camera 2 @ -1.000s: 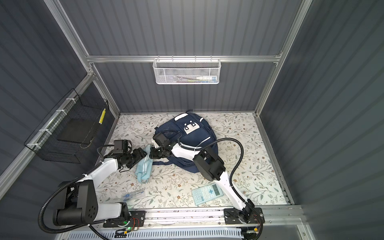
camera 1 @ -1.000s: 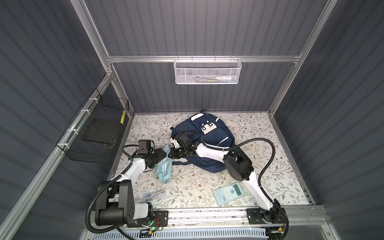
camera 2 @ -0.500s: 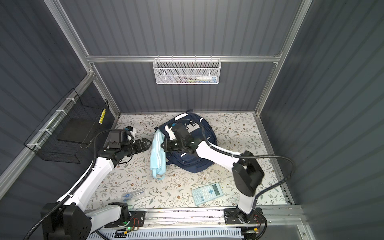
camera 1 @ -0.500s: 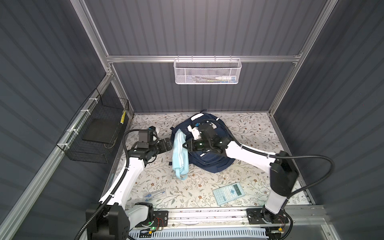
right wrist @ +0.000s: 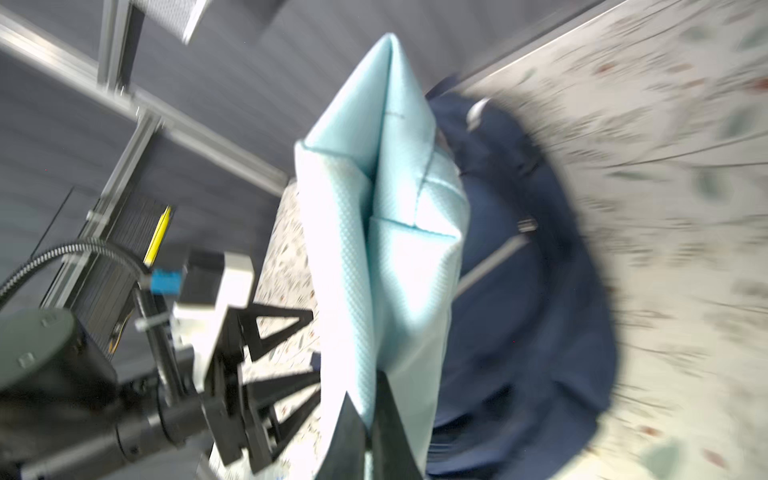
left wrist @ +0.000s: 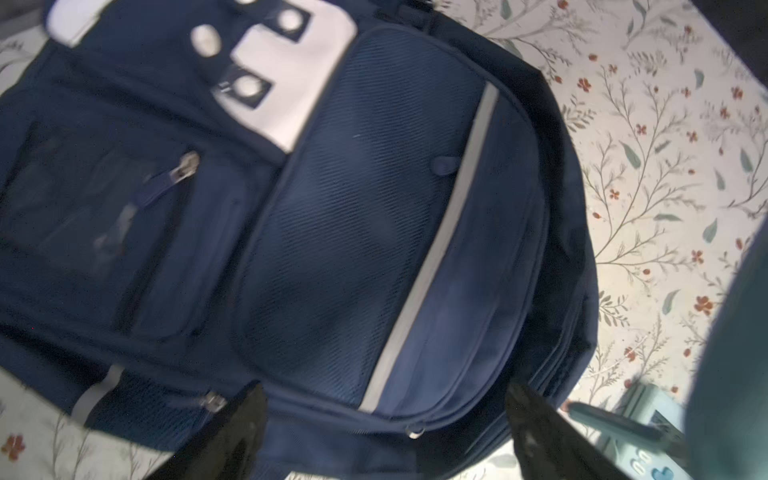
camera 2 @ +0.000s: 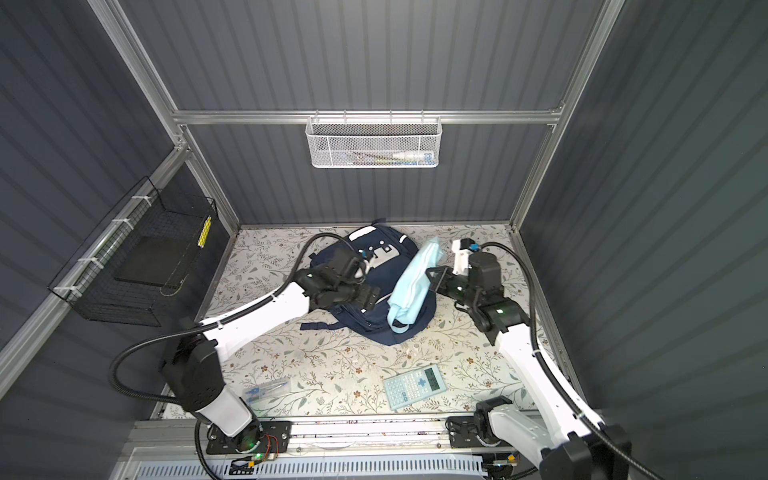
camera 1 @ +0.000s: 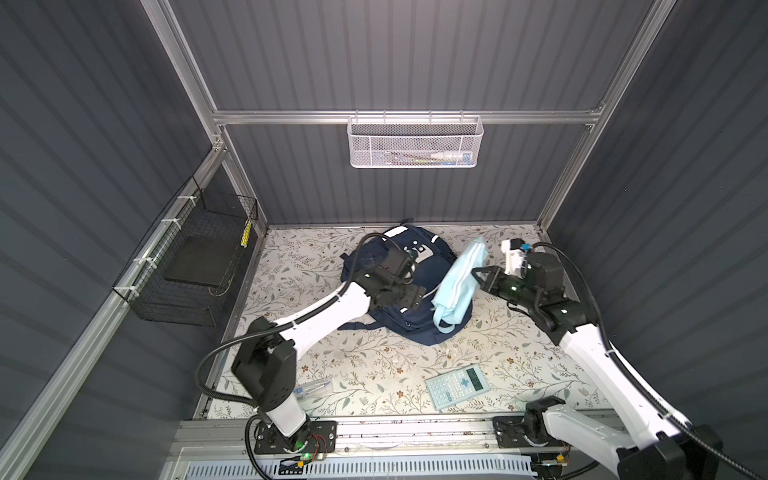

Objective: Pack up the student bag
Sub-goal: 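Carry the light blue case with the right gripper while the left holds the backpack opening, then push the light blue case into the backpack opening with the right gripper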

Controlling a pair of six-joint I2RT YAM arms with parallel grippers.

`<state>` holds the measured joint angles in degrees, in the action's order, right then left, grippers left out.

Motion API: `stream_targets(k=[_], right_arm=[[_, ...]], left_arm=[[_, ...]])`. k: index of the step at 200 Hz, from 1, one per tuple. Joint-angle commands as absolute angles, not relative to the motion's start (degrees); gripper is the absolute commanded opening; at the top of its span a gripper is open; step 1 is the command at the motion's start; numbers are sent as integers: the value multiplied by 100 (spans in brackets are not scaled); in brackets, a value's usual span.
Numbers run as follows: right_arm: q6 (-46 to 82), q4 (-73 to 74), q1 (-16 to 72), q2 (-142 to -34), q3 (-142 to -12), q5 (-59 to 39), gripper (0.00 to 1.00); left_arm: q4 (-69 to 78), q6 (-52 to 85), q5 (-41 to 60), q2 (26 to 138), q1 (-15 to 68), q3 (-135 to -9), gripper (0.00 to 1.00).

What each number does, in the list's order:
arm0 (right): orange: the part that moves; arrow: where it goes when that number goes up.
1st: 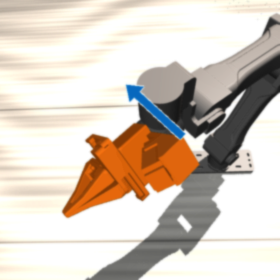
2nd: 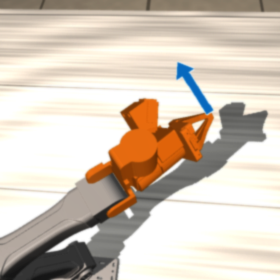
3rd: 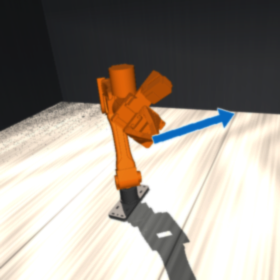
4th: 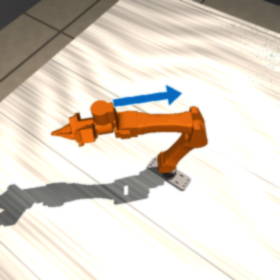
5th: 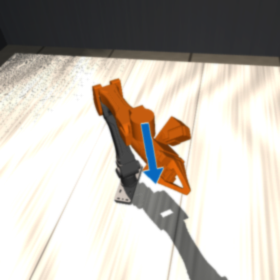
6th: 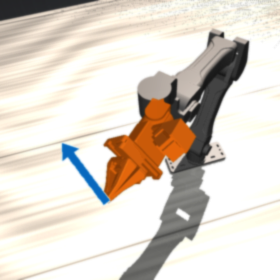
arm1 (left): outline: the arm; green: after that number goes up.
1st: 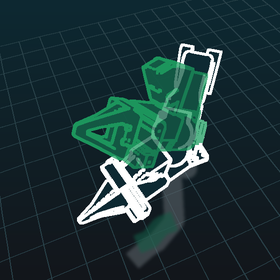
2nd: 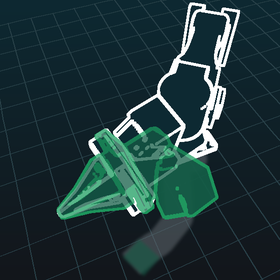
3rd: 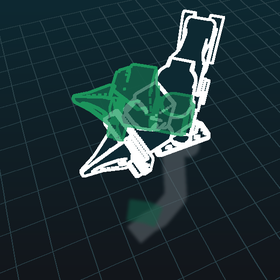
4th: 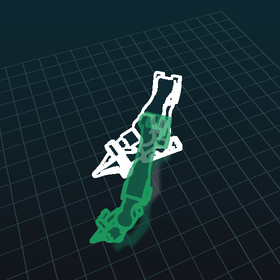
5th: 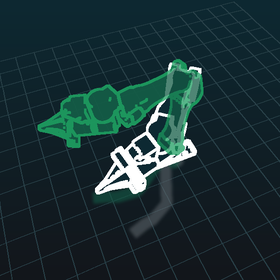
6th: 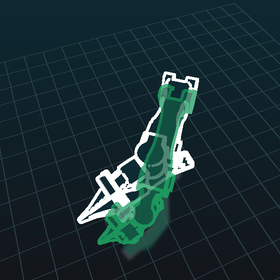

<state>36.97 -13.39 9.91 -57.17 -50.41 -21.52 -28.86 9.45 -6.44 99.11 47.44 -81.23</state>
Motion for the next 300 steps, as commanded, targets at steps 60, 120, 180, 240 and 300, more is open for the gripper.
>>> stream_targets(k=[60, 120, 180, 240, 300], right_arm=[[3385, -1958, -867, -5083, -4546, -3558, 0], [3462, -1736, -871, -5041, -4109, -3733, 0], [4191, -702, -805, -5112, -3661, -4058, 0], [5256, 1545, 826, -7033, -4151, -3278, 0], [6553, 3581, 2038, -10337, -5791, -2694, 0]], left_arm=[[-3956, 284, -2824, 12404, 5510, -10380, 92], [-4245, 553, -2677, 12599, 5467, -10979, 0], [-4126, 1235, -387, 10916, 4512, -10808, 0], [-4177, 1415, 429, 10732, 4225, -11052, 0], [-3926, 1631, 598, 10684, 4039, -11147, 0]])
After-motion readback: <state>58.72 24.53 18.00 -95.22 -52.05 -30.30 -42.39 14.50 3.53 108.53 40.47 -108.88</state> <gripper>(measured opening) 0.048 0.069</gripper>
